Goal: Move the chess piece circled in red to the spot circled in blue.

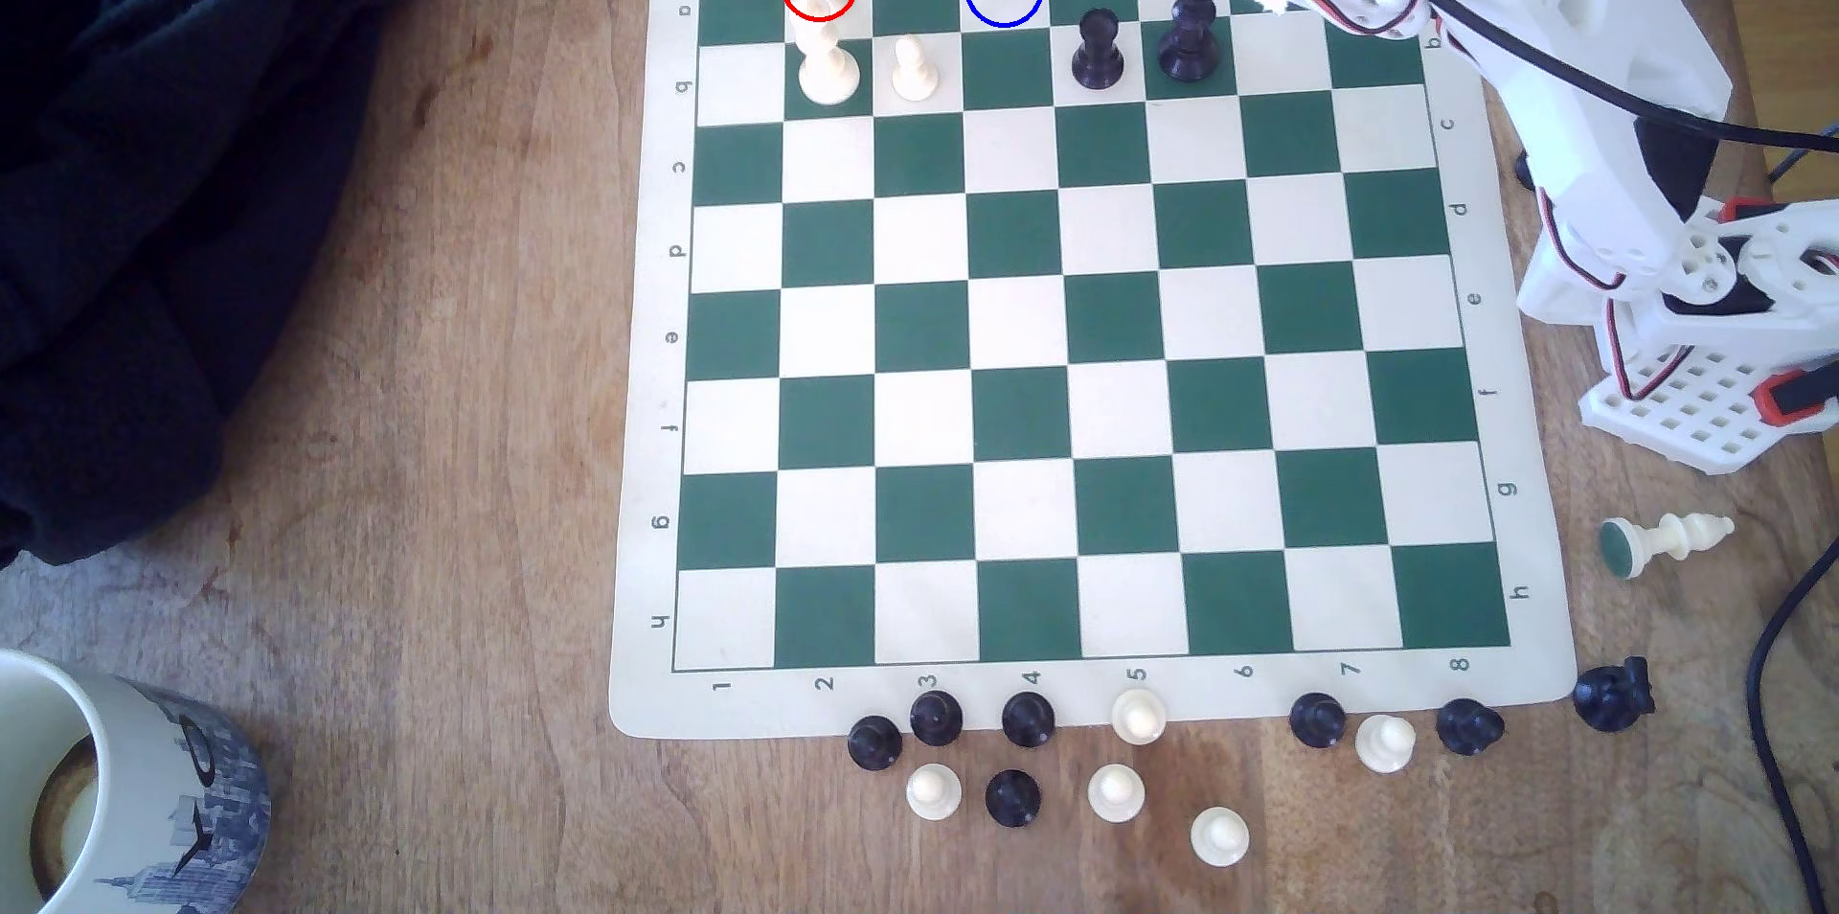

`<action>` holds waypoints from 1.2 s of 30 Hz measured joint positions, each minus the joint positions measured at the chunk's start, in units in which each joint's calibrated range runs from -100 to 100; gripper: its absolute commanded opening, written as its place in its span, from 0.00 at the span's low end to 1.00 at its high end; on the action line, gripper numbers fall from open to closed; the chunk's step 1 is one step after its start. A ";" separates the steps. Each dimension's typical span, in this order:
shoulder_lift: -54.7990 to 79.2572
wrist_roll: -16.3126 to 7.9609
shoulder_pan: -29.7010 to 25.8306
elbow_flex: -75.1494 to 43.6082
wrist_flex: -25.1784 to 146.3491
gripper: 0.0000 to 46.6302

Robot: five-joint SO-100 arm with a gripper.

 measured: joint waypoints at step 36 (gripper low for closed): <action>7.37 1.71 1.70 -1.63 -4.14 0.30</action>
